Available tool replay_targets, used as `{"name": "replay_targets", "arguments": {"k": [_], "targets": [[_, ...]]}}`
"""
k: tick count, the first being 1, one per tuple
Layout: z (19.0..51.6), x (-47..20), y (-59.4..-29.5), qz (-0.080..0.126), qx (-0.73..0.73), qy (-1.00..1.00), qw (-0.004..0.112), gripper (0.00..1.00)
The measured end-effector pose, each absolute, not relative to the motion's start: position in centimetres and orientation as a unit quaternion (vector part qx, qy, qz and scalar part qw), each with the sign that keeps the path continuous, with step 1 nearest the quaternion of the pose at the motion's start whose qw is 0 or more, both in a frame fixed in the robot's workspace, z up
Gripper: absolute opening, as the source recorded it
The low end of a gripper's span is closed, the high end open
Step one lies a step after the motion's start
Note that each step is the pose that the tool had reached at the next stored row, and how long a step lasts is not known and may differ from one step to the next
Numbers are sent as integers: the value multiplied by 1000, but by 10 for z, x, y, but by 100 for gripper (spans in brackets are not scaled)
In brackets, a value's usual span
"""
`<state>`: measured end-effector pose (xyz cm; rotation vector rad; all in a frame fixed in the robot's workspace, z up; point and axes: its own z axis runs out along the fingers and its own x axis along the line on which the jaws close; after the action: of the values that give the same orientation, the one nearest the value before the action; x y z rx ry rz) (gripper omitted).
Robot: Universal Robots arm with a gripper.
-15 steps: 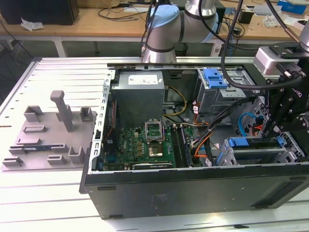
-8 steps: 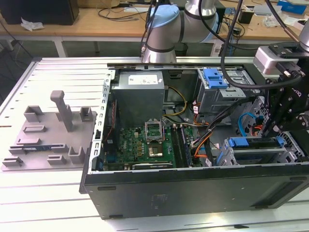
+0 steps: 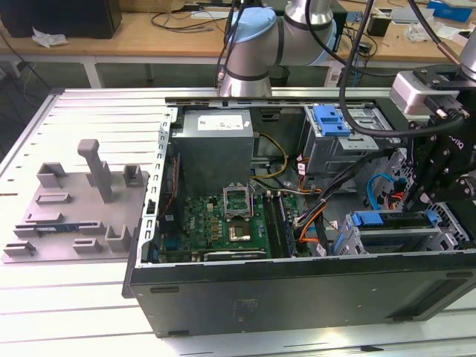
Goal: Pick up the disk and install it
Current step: 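Insert the first disk wire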
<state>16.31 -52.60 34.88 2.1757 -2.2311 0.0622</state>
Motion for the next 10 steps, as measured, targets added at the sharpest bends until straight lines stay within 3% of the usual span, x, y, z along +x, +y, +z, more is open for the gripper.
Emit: {"name": "replay_targets", "arguments": {"k": [10], "targets": [[347,163,-527,20,698,-716,12,16]]}}
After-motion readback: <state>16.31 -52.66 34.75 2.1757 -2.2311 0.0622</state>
